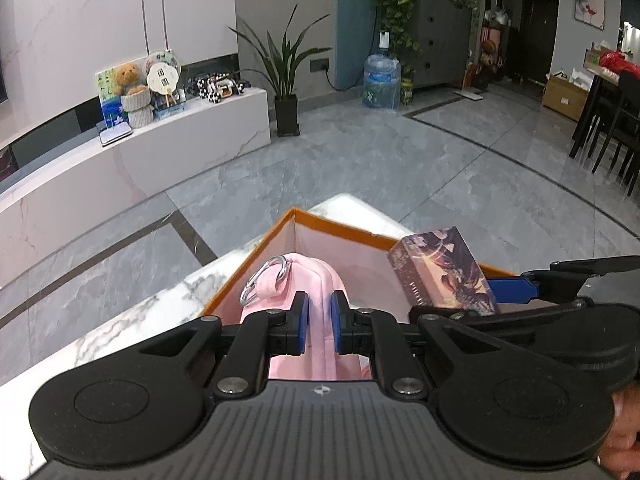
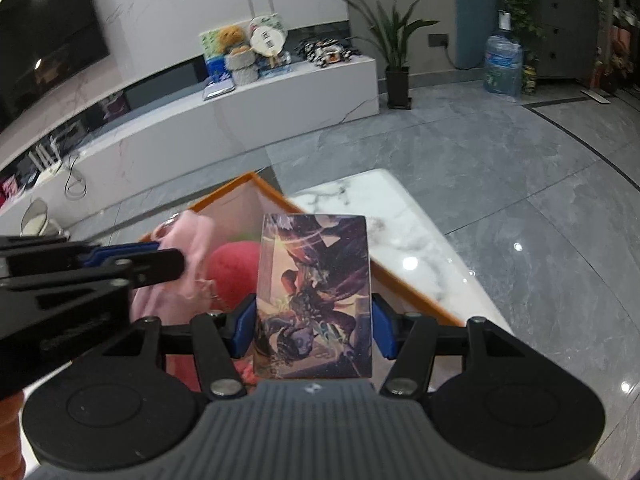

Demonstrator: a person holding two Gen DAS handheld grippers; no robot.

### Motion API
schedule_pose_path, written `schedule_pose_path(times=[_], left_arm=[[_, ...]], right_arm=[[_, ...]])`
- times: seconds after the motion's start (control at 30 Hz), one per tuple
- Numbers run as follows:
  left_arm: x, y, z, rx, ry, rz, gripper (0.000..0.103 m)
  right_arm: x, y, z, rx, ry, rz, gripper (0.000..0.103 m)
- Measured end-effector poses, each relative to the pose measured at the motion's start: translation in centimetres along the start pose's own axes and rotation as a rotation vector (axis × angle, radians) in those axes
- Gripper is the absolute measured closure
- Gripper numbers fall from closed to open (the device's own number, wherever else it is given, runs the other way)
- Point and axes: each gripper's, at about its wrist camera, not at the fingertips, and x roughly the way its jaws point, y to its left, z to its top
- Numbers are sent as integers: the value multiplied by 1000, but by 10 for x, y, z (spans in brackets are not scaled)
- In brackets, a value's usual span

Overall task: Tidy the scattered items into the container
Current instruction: 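Lower the pink bag into the box with the left gripper while the right gripper releases the card box inside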

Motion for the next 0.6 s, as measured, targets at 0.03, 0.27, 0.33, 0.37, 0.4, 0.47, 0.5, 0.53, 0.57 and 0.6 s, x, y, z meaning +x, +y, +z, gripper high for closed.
schedule_pose_path(times=[0.03,0.27,0.33,0.37,0.4,0.47,0.5,0.53,0.57,0.6], left_arm=[[3,0,-1,-1,6,5,89],[20,5,-1,-7,64,22,87],[26,7,-1,-8,86,32,81],[27,8,-2,-6,84,45,75],[26,9,-3,-8,78,57,71],[24,12,-3,-21,61,71,53],[22,13,-4,-30,53,77,48],[20,15,-4,-38,44,78,43],[18,15,-3,-46,37,74,43],[17,16,-2,-52,31,68,43]], right_arm=[[3,1,0,-3,9,-1,43],[28,1,-2,14,107,-4,41],[33,0,-3,21,135,-25,30],[35,-1,-3,26,144,-35,26],[35,-1,-3,31,150,-43,26],[33,-2,-1,35,148,-37,25],[32,-2,-1,36,145,-36,24],[31,-2,0,36,142,-34,24],[29,-1,0,35,136,-34,24],[27,-1,1,32,129,-35,24]])
